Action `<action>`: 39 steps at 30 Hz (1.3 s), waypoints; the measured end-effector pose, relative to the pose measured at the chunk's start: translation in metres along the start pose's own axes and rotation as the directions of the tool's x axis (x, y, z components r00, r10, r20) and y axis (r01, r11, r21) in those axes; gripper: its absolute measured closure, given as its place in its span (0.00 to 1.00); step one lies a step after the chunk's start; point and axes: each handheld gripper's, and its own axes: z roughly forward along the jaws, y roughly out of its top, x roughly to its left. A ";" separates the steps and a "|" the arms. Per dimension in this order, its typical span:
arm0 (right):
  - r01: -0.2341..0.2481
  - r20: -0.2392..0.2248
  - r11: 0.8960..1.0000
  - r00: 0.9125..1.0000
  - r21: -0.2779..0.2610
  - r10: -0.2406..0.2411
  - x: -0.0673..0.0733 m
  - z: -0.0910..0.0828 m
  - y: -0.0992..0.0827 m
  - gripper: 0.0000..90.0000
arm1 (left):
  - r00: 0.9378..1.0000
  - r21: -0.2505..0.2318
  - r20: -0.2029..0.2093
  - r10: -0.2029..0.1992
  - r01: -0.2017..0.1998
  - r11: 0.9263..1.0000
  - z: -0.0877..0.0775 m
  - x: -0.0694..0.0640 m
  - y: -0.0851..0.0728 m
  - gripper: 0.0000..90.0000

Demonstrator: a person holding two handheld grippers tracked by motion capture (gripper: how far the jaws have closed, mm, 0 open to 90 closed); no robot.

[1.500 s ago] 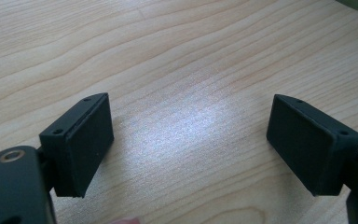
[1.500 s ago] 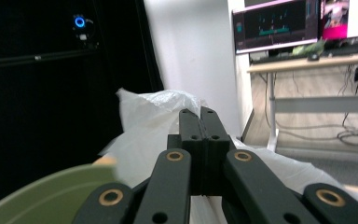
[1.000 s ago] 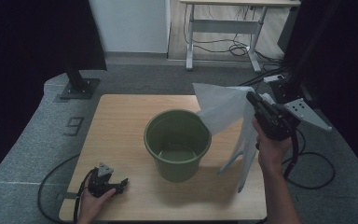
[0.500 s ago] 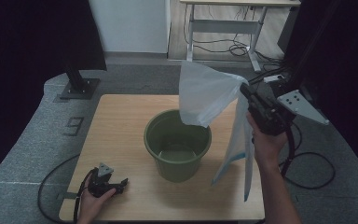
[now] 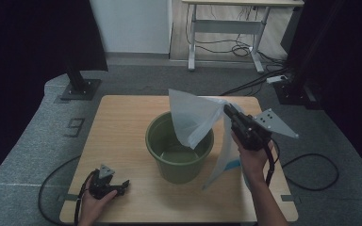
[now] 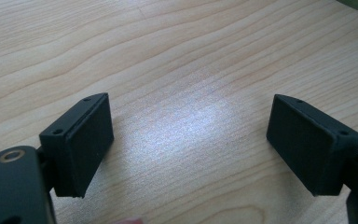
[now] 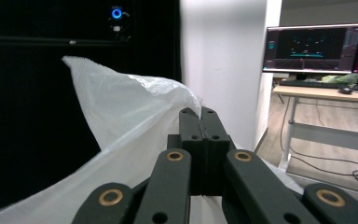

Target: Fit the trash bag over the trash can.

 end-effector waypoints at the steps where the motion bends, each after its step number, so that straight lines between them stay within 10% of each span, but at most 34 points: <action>1: 0.019 -0.004 1.000 1.000 0.010 -0.019 0.006 -0.001 -0.004 0.99 | 1.000 0.000 0.000 0.000 0.000 1.000 0.000 0.000 0.000 0.16; 8: 0.139 -0.023 0.989 0.990 0.057 -0.138 0.027 -0.003 -0.018 0.99 | 1.000 0.000 -0.001 0.000 0.000 1.000 0.000 0.000 0.000 0.16; 27: 0.042 -0.123 0.995 0.992 0.089 -0.031 0.031 -0.026 -0.051 0.99 | 1.000 -0.001 -0.014 -0.016 0.016 1.000 -0.001 -0.003 -0.001 0.16; 39: 0.098 -0.207 0.972 0.977 0.215 -0.053 0.055 -0.010 -0.091 0.98 | 1.000 -0.005 -0.017 -0.020 0.020 1.000 0.000 -0.009 -0.001 0.17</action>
